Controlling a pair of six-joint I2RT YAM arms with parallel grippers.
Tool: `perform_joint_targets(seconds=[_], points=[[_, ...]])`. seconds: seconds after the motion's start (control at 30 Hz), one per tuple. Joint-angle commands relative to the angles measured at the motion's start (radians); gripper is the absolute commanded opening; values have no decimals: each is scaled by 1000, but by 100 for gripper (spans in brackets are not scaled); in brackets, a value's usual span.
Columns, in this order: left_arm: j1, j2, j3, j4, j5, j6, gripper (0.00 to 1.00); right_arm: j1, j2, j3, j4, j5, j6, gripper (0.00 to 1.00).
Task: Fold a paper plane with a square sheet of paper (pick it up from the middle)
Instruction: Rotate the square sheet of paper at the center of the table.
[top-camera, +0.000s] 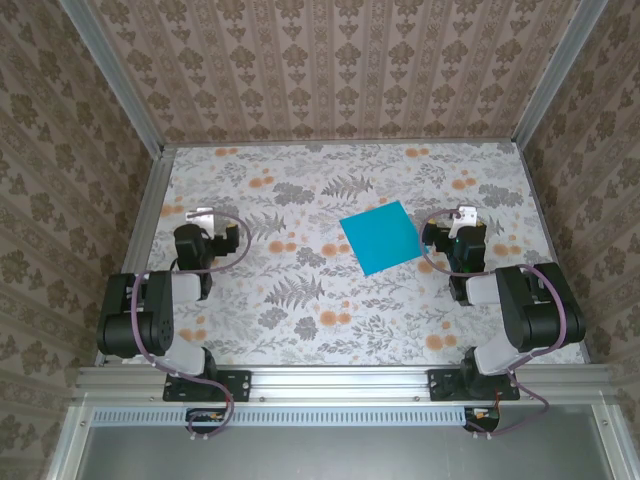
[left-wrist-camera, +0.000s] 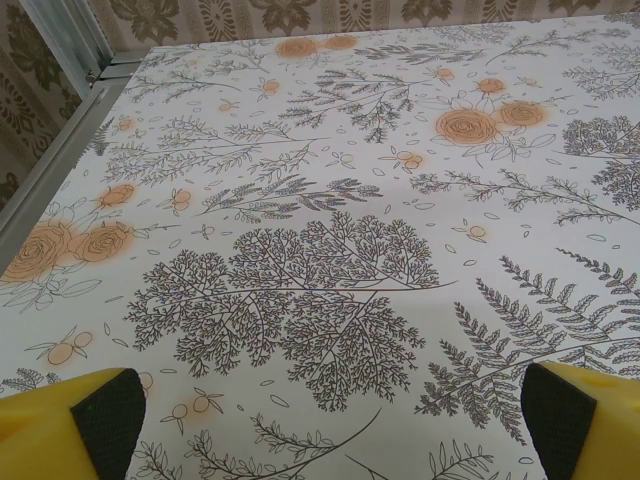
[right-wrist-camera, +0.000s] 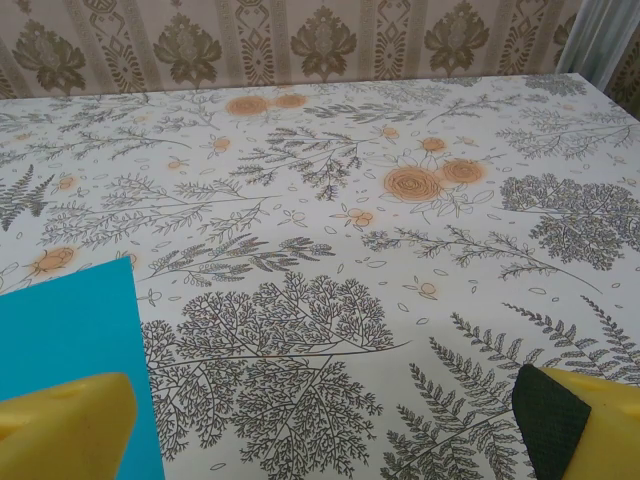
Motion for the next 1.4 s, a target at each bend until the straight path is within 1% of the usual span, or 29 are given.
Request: perform_joint_targets(seconds=[0.0, 0.97, 1.03, 1.1, 1.13, 1.17, 1.23, 1.3, 1.37], points=[[-5, 4, 17, -16, -7, 22, 100, -1, 0, 15, 7, -19, 10, 100], [-4, 0, 14, -10, -4, 21, 100, -1, -3, 15, 9, -31, 5, 100], [-4, -11, 27, -42, -16, 17, 100, 3, -28, 7, 2, -23, 4, 100], [-4, -34, 56, -112, -36, 7, 100, 19, -121, 33, -128, 22, -6, 100], [-4, -49, 88, -185, -56, -2, 100, 26, -153, 55, -201, 39, -9, 100], [-3, -62, 139, -293, -73, -14, 100, 33, -220, 86, -281, 60, -8, 100], [-4, -68, 232, -457, -81, -29, 100, 37, -286, 145, -432, 109, 67, 100], [-5, -81, 291, -556, -76, -50, 100, 37, -338, 203, -566, 79, 156, 100], [-5, -116, 305, -593, -75, -97, 100, 43, -366, 283, -723, 48, 225, 100]])
